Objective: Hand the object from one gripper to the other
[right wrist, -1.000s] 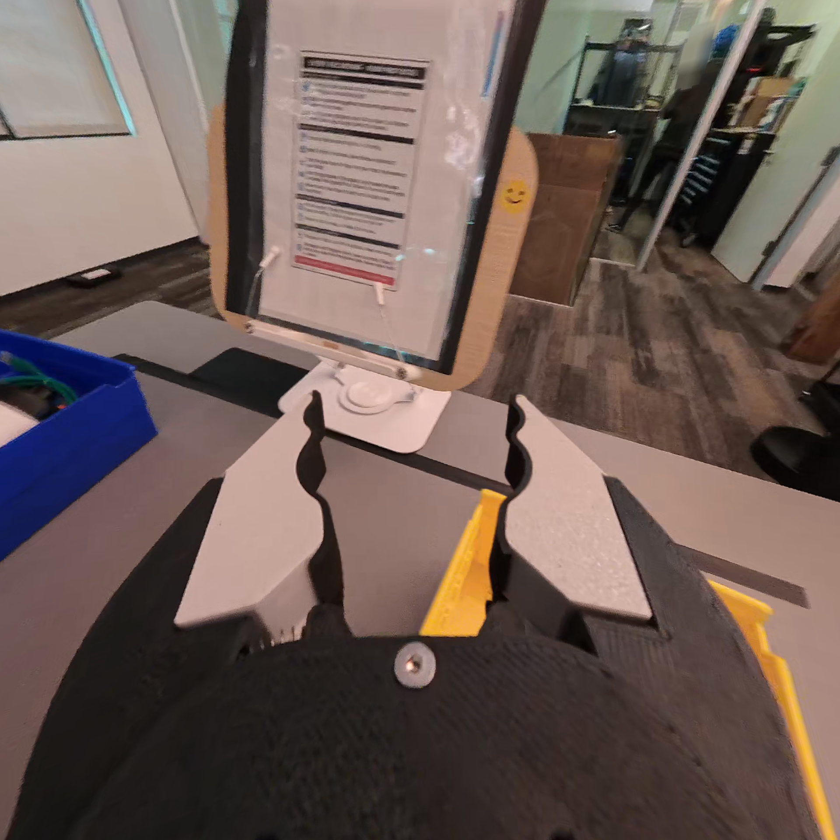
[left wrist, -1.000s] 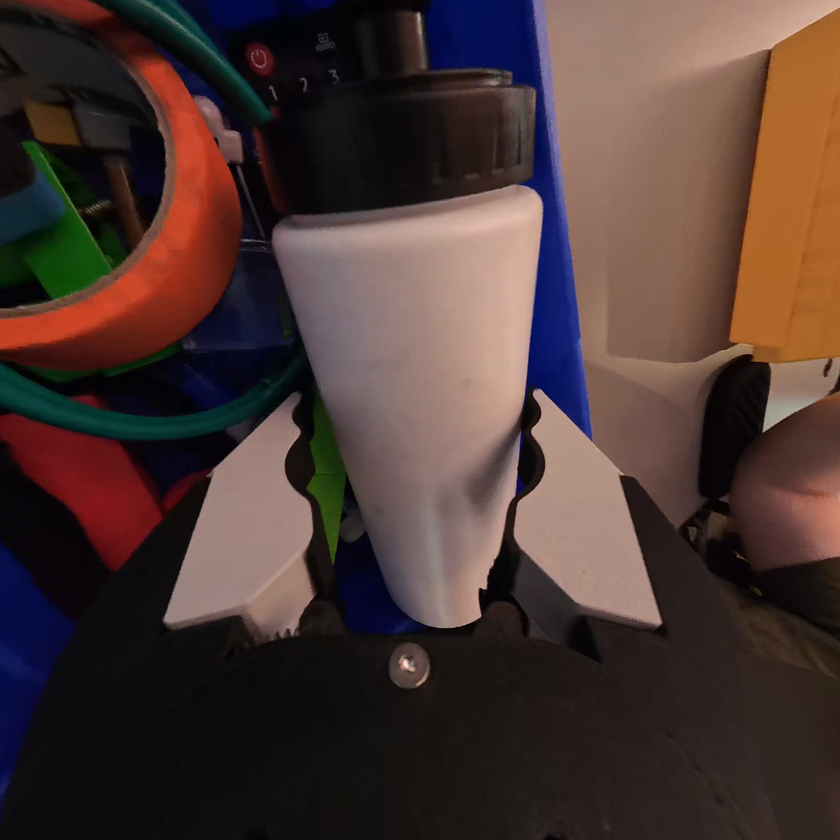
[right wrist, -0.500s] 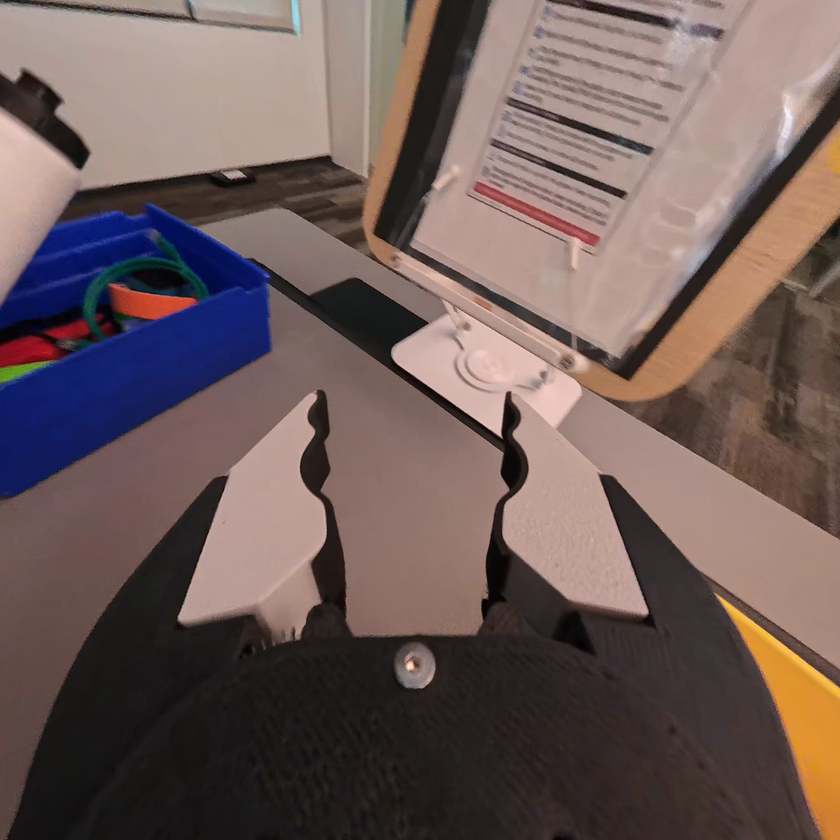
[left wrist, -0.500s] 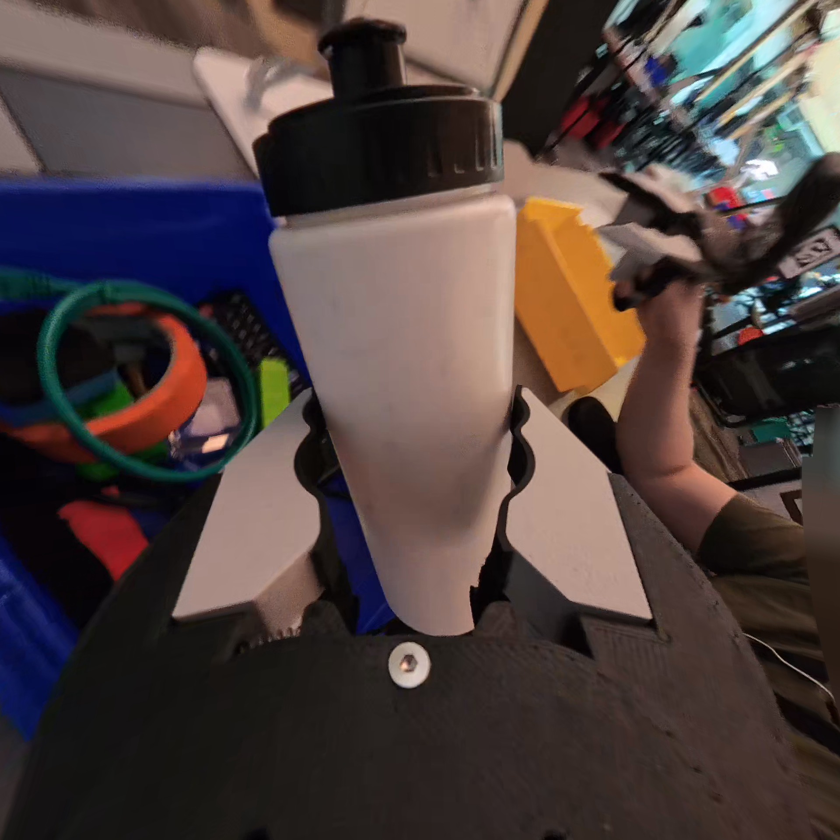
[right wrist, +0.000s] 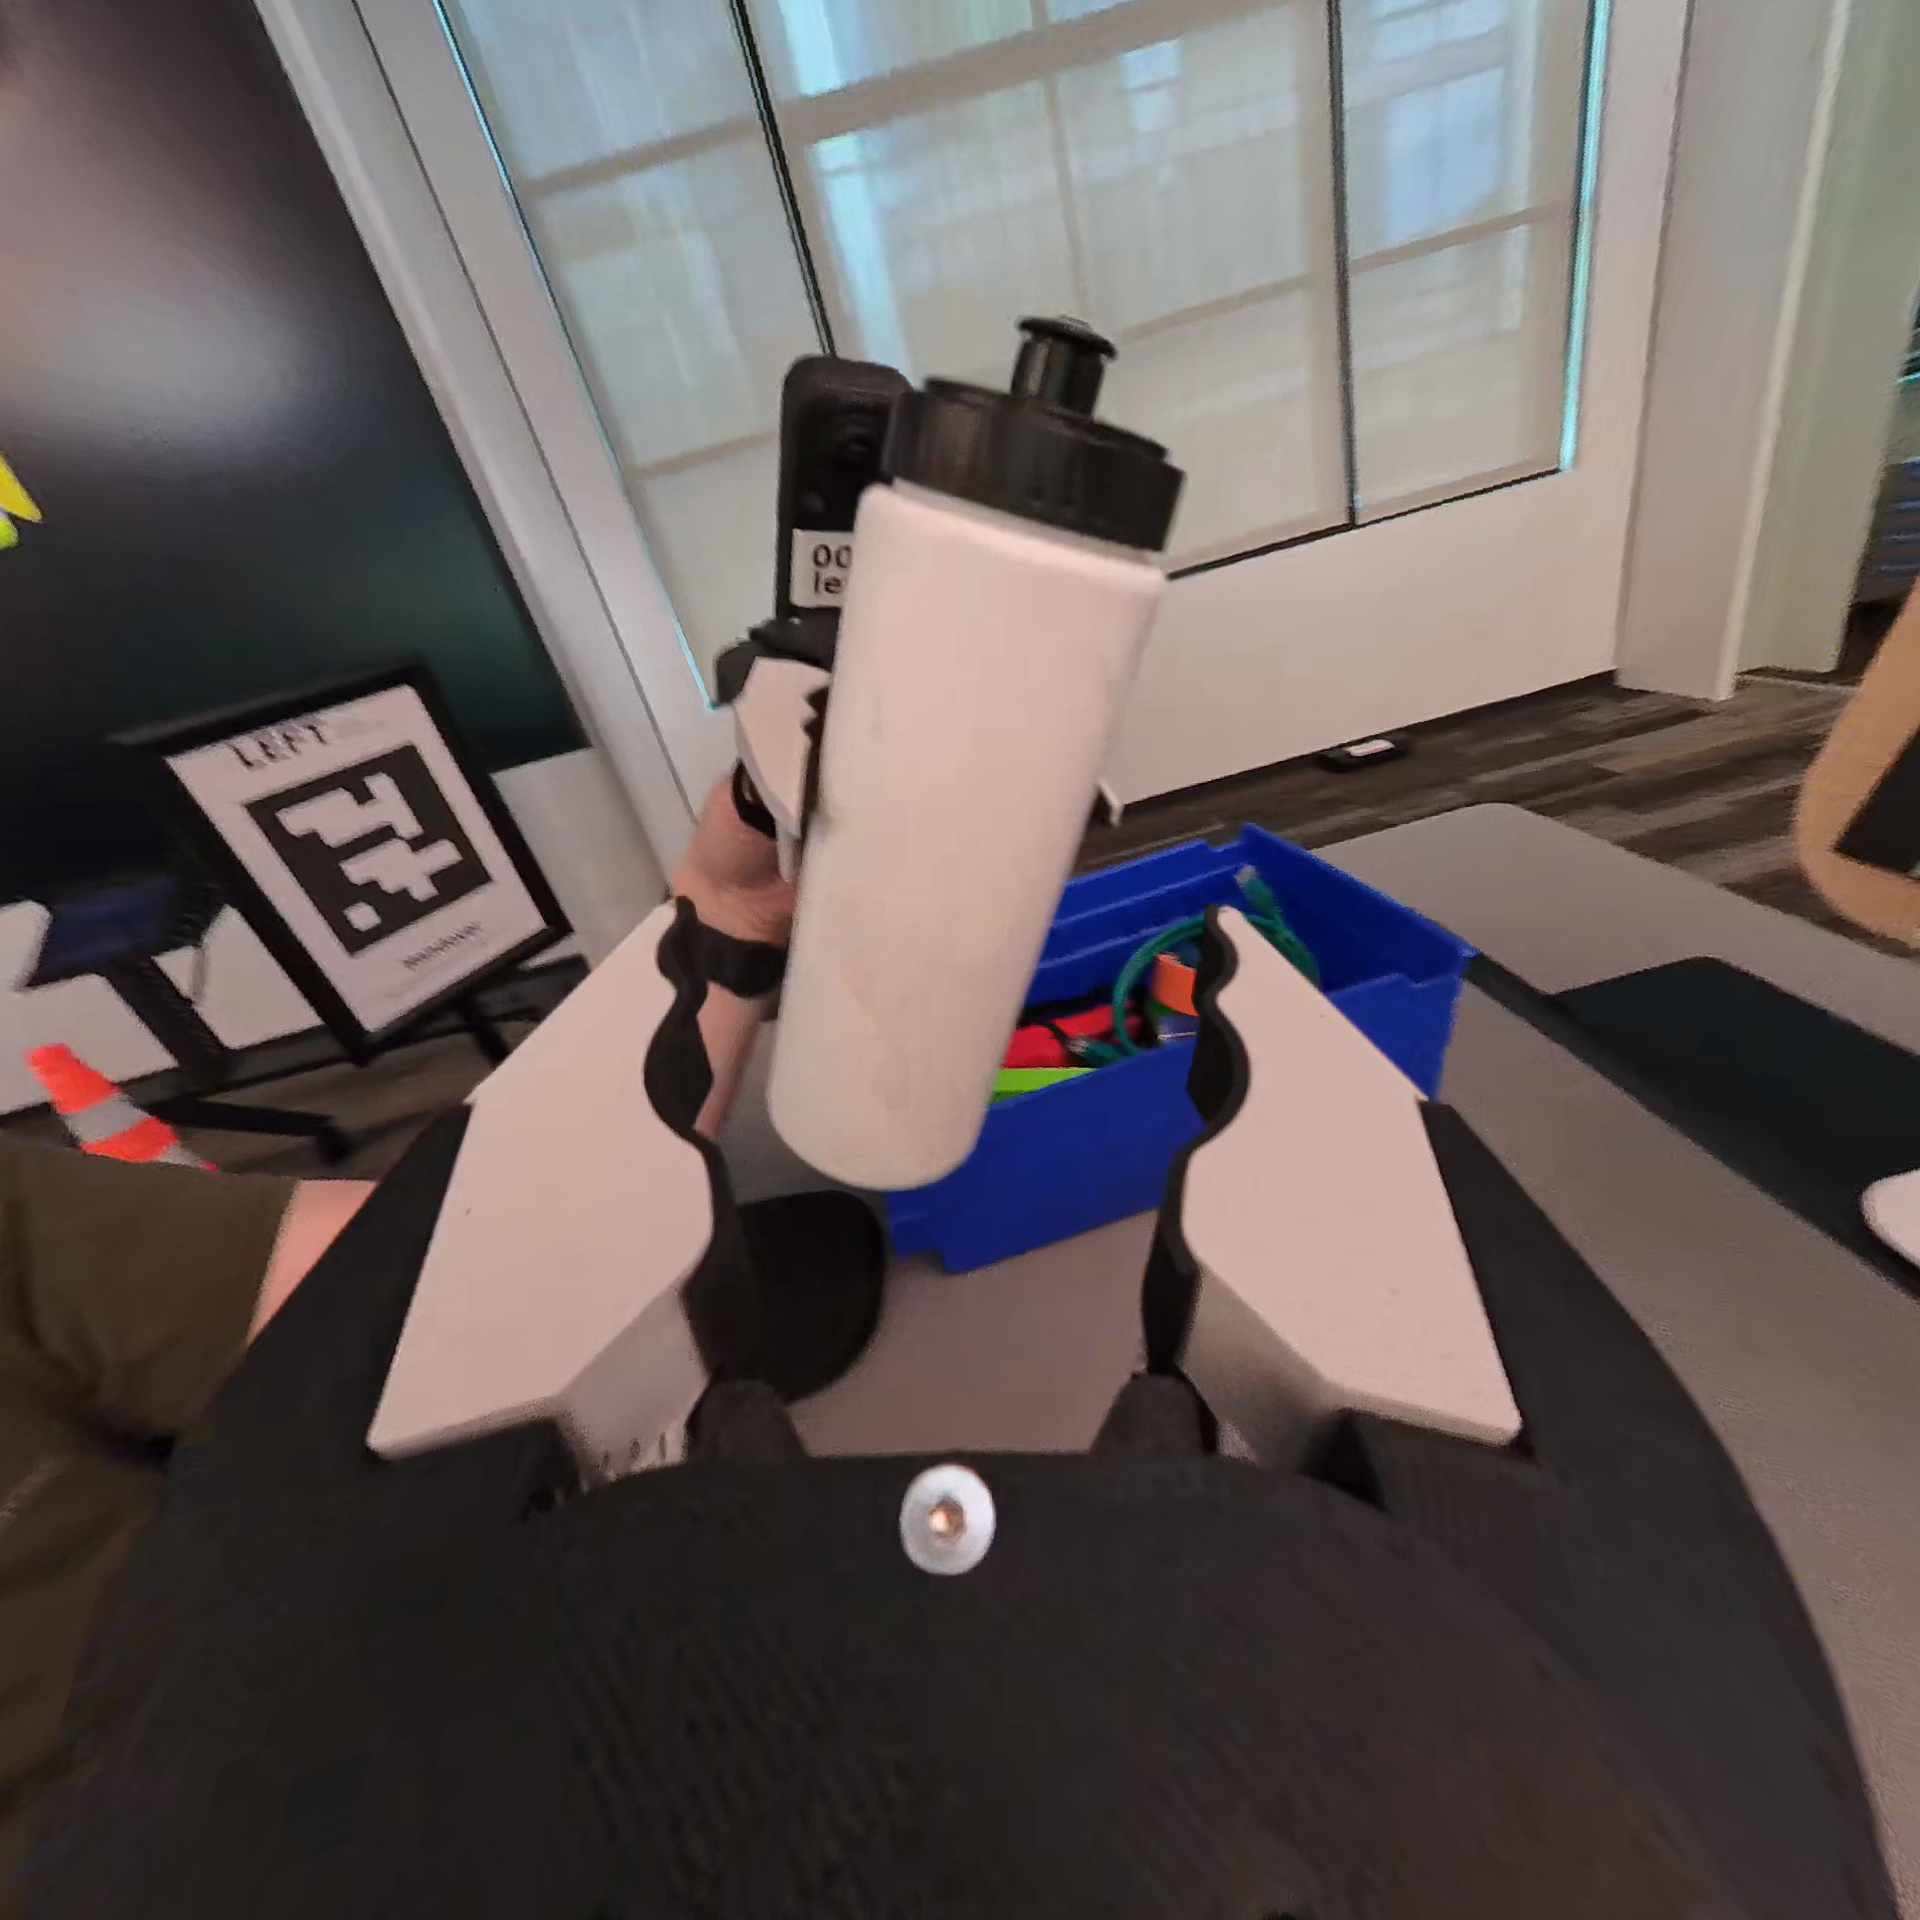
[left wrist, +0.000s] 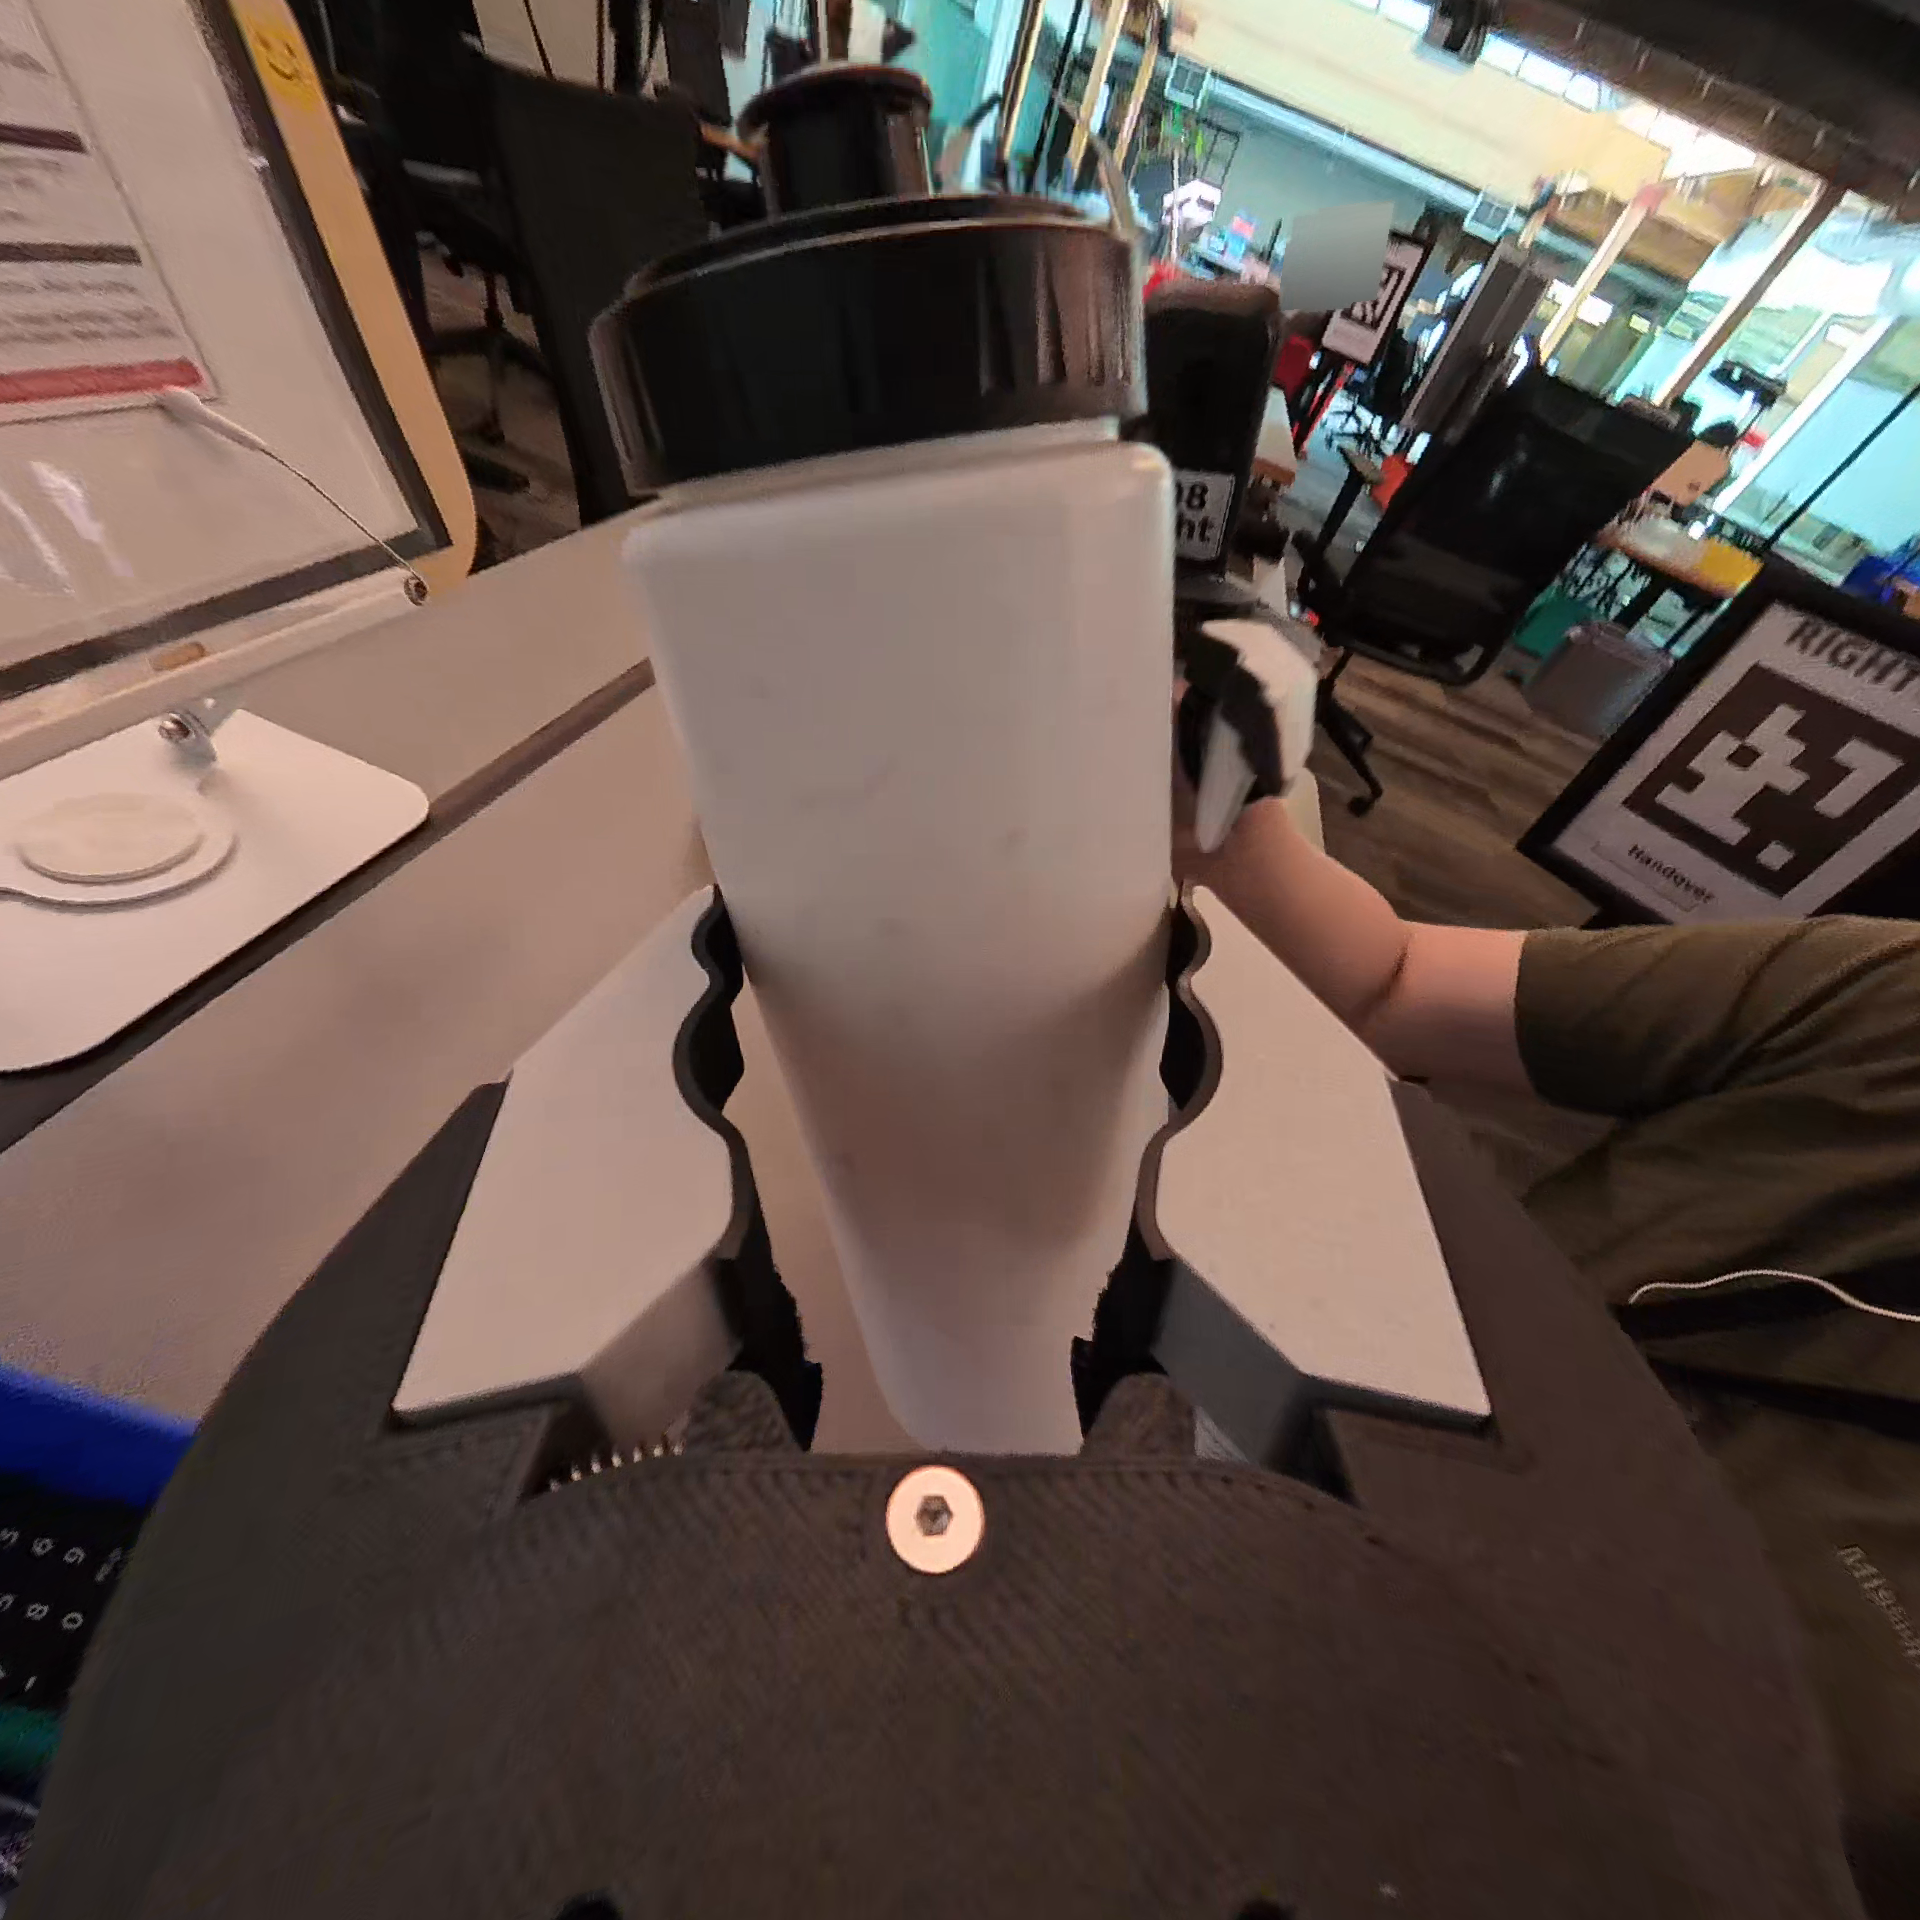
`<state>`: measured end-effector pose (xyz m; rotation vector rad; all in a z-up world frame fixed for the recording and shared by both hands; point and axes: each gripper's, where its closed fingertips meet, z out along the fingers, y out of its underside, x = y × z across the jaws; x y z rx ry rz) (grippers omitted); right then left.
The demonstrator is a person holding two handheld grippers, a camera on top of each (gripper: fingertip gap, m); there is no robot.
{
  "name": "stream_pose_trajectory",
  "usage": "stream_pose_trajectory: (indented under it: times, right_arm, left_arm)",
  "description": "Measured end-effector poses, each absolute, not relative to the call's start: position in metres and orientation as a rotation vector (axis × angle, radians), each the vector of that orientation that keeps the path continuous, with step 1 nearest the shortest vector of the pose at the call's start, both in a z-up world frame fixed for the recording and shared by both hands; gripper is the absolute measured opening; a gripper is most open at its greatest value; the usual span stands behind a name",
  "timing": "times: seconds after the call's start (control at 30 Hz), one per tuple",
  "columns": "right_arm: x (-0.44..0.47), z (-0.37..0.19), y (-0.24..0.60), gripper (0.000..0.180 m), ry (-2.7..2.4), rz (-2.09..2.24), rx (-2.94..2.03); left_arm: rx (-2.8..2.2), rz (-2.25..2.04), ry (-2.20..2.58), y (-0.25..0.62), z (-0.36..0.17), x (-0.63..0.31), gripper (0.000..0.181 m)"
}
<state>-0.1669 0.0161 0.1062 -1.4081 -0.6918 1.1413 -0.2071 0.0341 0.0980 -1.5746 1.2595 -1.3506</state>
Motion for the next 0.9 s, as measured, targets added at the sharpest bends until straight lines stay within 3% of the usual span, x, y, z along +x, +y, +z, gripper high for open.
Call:
stream_pose_trajectory:
  times: [0.17, 0.3, 0.37, 0.43, 0.6, 0.67, 0.9]
  right_arm:
    - [-0.174, 0.108, 0.023, 0.117, -0.514, 1.314, -1.428]
    - [-0.171, 0.103, 0.034, 0.120, -0.420, 1.339, -1.437]
    - [-0.169, 0.097, 0.038, 0.115, -0.425, 1.312, -1.453]
    - [-0.170, 0.099, 0.029, 0.082, -0.492, 1.365, -1.428]
    - [-0.159, 0.099, 0.033, 0.081, -0.485, 1.351, -1.455]
    - [-0.146, 0.101, 0.039, 0.081, -0.438, 1.328, -1.462]
    - [-0.070, 0.092, 0.073, 0.081, -0.225, 1.156, -1.530]
  left_arm:
    - [-1.575, -1.322, 1.383, 0.018, 0.085, -0.179, 0.082]
    - [-1.600, -1.270, 1.483, 0.005, 0.070, -0.159, 0.082]
    - [-1.610, -1.262, 1.515, 0.001, 0.065, -0.152, 0.082]
    - [-1.632, -1.233, 1.519, 0.002, 0.059, -0.146, 0.083]
    - [-1.613, -1.322, 1.466, 0.005, 0.061, -0.140, 0.080]
    - [-1.629, -1.297, 1.402, 0.020, 0.060, -0.143, 0.090]
    - [-1.468, -1.289, 1.217, 0.050, 0.067, -0.160, 0.094]
